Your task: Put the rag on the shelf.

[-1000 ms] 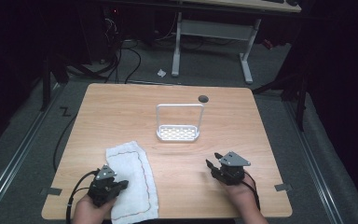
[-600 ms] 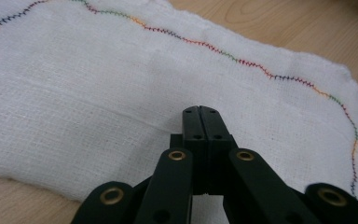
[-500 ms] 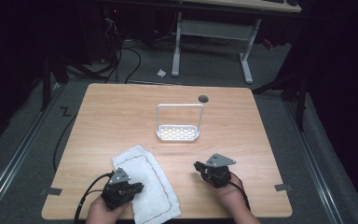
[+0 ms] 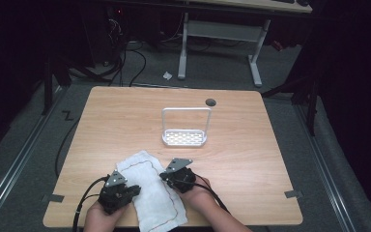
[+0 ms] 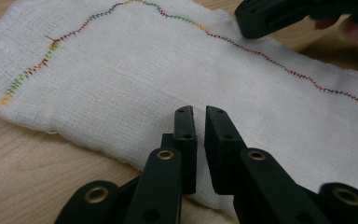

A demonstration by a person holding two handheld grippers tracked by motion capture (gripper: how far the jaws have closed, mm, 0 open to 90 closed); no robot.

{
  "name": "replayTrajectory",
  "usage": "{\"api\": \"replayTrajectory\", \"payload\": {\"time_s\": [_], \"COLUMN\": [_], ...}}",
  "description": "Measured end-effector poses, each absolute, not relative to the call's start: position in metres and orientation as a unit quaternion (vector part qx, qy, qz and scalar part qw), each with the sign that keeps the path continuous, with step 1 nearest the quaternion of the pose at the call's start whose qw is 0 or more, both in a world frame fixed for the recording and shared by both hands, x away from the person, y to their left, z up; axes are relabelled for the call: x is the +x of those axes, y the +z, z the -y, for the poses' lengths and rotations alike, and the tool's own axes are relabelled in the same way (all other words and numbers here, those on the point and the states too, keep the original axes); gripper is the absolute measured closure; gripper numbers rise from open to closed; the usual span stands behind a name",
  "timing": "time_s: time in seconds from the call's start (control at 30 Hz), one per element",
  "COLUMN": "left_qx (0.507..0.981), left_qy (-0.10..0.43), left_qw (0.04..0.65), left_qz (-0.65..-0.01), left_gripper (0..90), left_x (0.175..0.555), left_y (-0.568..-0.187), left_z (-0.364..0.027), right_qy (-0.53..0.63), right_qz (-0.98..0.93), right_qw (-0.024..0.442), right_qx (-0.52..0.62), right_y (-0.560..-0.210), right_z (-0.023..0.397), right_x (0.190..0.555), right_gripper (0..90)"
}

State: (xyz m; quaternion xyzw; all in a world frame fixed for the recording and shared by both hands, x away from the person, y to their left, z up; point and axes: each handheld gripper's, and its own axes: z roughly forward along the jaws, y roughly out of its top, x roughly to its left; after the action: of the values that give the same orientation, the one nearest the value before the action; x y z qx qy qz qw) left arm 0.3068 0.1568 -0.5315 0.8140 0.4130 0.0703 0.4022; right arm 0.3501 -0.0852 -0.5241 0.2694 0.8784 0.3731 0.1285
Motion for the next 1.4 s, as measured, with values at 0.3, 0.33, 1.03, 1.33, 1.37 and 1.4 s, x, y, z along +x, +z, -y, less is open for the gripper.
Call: {"api": "replayTrajectory", "payload": {"time_s": [0.3,0.33,1.03,1.33,1.37,1.4], "left_qx": [0.813,0.816,0.819,0.821,0.821,0.821], "left_qy": [0.052,0.052,0.036,0.038,0.038,0.038], "left_qw": [0.415,0.414,0.452,0.446,0.446,0.447], "left_qz": [-0.405,-0.4,-0.352,-0.354,-0.354,-0.355], "left_gripper": [82.9,82.9,79.8,83.7,83.7,83.7], "left_x": [0.31,0.31,0.311,0.312,0.312,0.312], "left_y": [-0.533,-0.533,-0.538,-0.54,-0.54,-0.54], "left_z": [-0.145,-0.14,-0.084,-0.09,-0.09,-0.09], "right_qy": [0.362,0.36,0.398,0.382,0.382,0.383], "right_qz": [-0.884,-0.884,-0.823,-0.816,-0.816,-0.815], "right_qw": [0.129,0.13,0.168,0.153,0.153,0.15], "right_qx": [0.268,0.269,0.37,0.407,0.407,0.407], "right_y": [-0.529,-0.529,-0.516,-0.531,-0.531,-0.532], "right_z": [0.102,0.106,0.193,0.18,0.18,0.18], "right_x": [0.333,0.329,0.327,0.375,0.375,0.377], "right_gripper": [90.0,90.0,80.1,74.2,74.2,78.3]}}
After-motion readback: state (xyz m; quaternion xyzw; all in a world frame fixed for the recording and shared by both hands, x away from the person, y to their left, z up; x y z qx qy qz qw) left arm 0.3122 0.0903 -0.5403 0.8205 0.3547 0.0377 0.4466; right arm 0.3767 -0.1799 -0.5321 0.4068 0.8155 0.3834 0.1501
